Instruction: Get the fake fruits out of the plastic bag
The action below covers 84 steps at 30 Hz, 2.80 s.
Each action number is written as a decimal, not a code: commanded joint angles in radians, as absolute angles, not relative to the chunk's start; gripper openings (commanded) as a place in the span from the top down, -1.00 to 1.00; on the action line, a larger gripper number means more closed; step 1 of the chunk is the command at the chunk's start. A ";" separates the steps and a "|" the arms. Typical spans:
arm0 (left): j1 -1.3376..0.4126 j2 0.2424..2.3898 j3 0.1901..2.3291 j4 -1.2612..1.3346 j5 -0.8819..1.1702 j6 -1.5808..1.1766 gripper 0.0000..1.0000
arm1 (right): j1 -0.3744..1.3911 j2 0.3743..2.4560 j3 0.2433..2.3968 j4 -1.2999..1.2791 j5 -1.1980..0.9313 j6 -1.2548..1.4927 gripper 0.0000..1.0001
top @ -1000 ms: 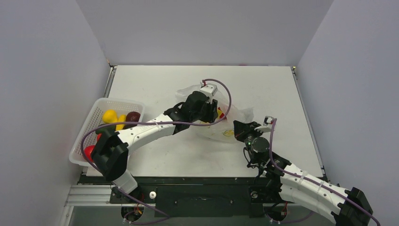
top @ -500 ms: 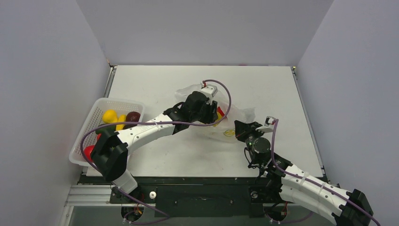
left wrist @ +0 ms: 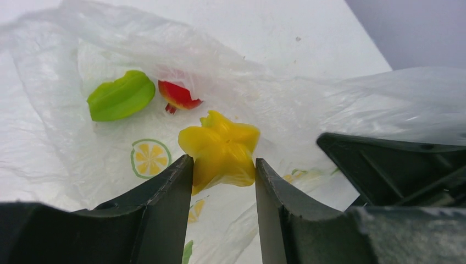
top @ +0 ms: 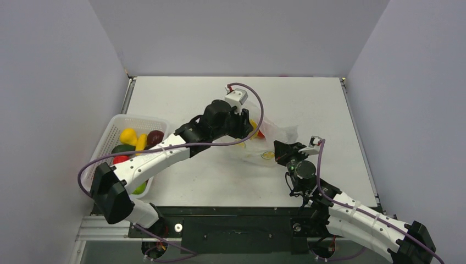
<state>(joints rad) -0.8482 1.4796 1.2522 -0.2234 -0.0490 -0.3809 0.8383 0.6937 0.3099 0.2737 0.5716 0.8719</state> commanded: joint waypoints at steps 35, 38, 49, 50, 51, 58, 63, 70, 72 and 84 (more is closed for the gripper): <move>-0.197 0.993 0.906 -0.327 -0.665 -0.162 0.98 | 0.834 0.740 0.334 0.275 0.576 0.839 1.00; -0.153 1.050 0.893 -0.267 -0.619 -0.166 0.85 | 0.834 0.728 0.332 0.270 0.584 0.842 1.00; -0.059 1.047 0.829 -0.217 -0.543 -0.193 -0.91 | 0.834 0.735 0.334 0.268 0.581 0.842 1.00; -0.059 1.046 0.827 -0.217 -0.538 -0.197 -0.94 | 0.834 0.737 0.334 0.271 0.581 0.842 1.00; -0.059 1.037 0.828 -0.217 -0.531 -0.204 -0.94 | 0.834 0.746 0.335 0.272 0.578 0.842 1.00; -0.075 0.935 0.754 -0.096 -0.148 -0.204 -0.95 | 0.834 0.760 0.344 0.278 0.562 0.836 1.00; -0.166 0.898 0.809 -0.073 0.166 -0.264 -0.93 | 0.845 0.742 0.358 0.246 0.536 0.807 1.00; -0.478 0.883 0.908 -0.051 0.366 -0.330 -0.94 | 0.959 0.757 0.356 0.145 0.562 0.792 1.00; -0.605 0.904 0.909 -0.030 0.339 -0.333 -0.95 | 0.993 0.768 0.353 0.124 0.579 0.793 1.00; -1.005 1.197 0.929 0.080 -0.064 -0.313 -0.77 | 1.022 0.707 0.333 0.056 0.639 0.811 1.00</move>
